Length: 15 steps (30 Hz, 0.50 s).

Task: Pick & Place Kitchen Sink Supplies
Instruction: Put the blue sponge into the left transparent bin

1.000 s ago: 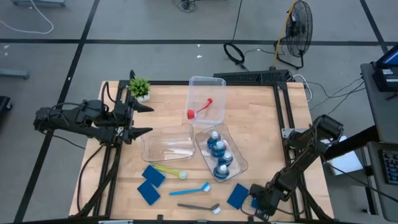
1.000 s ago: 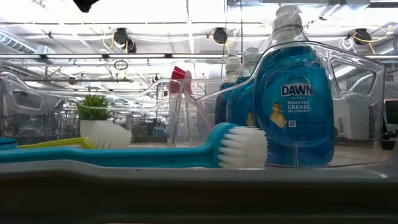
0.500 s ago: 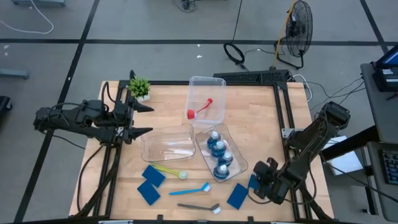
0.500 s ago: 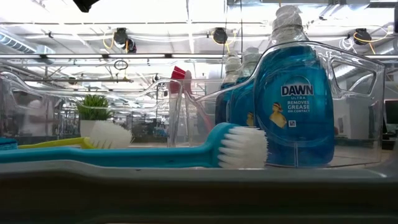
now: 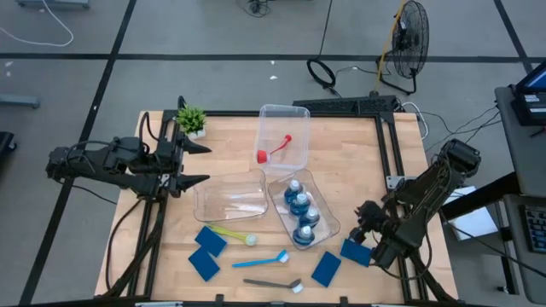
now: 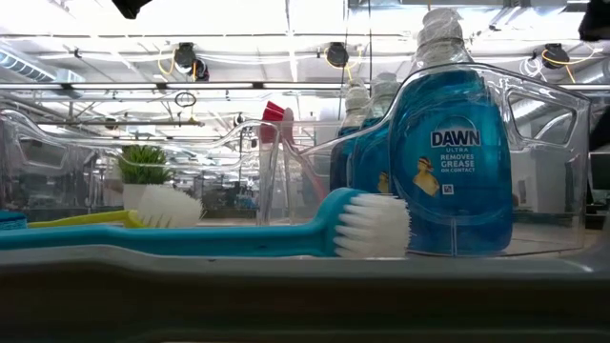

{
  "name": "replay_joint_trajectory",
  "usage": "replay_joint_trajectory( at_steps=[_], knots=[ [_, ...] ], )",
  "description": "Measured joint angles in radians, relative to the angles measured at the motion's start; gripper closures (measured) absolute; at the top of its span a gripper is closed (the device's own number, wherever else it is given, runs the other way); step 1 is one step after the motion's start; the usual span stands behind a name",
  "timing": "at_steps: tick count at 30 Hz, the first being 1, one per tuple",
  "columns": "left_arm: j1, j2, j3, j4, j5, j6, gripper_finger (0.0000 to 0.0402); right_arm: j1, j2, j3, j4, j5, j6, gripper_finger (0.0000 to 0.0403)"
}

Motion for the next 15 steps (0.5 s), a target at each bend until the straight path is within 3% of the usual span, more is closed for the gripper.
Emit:
replay_joint_trajectory(
  at_steps=[4, 8, 10, 15],
  knots=[
    [0.000, 0.000, 0.000, 0.000, 0.000, 0.000, 0.0005, 0.001, -0.020, 0.000, 0.010, 0.069, -0.088, 0.0302],
    [0.000, 0.000, 0.000, 0.000, 0.000, 0.000, 0.0005, 0.001, -0.048, 0.000, 0.079, 0.046, -0.254, 0.0230],
    [0.000, 0.000, 0.000, 0.000, 0.000, 0.000, 0.0005, -0.001, -0.058, 0.000, 0.133, -0.040, -0.360, 0.0189],
    [0.000, 0.000, 0.000, 0.000, 0.000, 0.000, 0.0005, -0.028, -0.036, 0.000, 0.215, -0.444, -0.420, 0.0109]
  ],
)
